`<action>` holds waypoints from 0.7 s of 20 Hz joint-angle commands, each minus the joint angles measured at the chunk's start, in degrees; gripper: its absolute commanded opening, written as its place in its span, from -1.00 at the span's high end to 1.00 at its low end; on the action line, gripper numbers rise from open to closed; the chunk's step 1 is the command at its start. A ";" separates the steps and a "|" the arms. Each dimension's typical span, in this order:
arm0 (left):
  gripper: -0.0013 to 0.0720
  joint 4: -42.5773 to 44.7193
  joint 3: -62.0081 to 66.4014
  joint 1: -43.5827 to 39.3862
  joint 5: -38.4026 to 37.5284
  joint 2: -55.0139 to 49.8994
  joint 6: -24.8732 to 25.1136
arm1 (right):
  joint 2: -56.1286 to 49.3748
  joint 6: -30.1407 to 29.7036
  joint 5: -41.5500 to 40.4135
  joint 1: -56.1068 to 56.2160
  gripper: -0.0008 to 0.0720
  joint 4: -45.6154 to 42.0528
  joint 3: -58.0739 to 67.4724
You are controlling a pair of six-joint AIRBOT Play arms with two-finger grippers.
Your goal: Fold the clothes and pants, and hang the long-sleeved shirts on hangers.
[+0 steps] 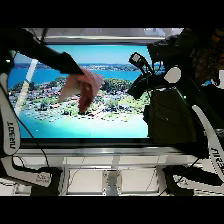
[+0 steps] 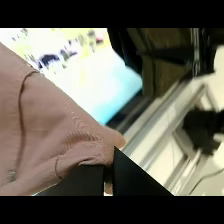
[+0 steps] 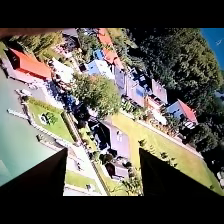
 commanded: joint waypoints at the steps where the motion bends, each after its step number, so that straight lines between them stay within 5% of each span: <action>1: 0.92 16.76 -3.65 -11.69 2.54 -2.89 1.77 | 0.02 0.09 2.97 0.42 -0.37 -1.79 0.37; 10: 0.87 18.14 -3.43 -23.96 2.45 -17.20 -0.98 | 0.02 0.15 10.47 0.42 -0.37 -1.97 0.35; 13: 0.04 18.16 -1.49 -21.81 2.45 -15.76 -1.01 | 0.00 2.29 11.54 0.44 -0.37 -2.08 0.35; 14: 0.02 18.14 -0.11 -20.83 2.45 -14.93 -0.94 | 0.00 3.19 12.09 0.48 -0.38 -2.03 0.26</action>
